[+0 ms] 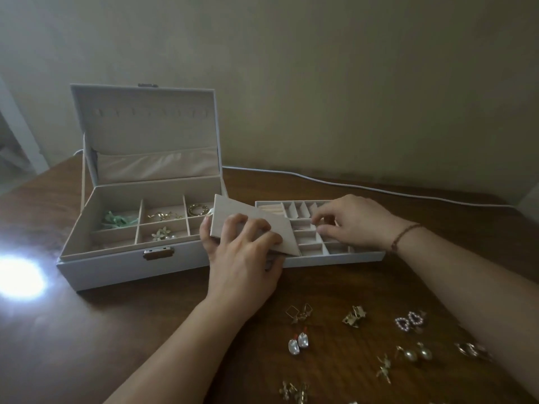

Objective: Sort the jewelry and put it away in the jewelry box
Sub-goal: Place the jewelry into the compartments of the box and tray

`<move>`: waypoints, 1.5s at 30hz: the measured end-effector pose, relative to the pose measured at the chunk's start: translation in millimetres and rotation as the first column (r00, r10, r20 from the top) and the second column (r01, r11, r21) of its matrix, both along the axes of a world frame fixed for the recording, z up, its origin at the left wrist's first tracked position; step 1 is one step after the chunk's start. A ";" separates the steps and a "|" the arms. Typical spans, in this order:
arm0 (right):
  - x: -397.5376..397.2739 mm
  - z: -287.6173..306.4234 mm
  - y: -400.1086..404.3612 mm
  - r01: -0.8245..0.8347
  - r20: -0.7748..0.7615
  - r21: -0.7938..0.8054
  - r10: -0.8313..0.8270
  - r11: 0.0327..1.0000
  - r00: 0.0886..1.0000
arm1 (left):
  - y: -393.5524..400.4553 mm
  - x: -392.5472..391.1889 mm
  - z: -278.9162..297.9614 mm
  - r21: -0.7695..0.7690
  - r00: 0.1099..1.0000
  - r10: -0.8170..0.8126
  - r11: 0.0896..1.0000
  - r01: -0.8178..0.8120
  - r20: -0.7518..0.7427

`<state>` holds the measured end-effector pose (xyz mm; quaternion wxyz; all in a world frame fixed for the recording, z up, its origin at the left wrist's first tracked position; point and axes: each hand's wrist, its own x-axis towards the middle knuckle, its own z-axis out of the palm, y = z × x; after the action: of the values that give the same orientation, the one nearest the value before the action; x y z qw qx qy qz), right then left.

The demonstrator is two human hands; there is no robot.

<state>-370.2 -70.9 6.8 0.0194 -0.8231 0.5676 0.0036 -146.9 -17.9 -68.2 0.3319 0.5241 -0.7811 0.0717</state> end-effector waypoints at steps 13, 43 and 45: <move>-23.7 -11.1 120.4 -0.262 0.015 0.335 0.273 0.905 0.962 | 1.2 0.5 1.9 0.043 1.000 0.009 0.999 -0.010 0.015; -12.1 -15.7 -20.5 0.104 0.319 0.093 -0.128 0.990 0.939 | 0.5 1.5 2.1 0.017 1.000 -0.013 1.000 0.013 0.003; -18.2 -13.8 -18.3 0.123 0.315 0.067 -0.138 0.990 0.939 | 0.2 0.8 1.8 0.016 1.000 -0.013 1.000 0.013 0.001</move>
<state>-388.4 -89.2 -6.9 0.1302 -0.7727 0.6100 -0.1178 -146.2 -17.7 -66.3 0.3278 0.5216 -0.7851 0.0638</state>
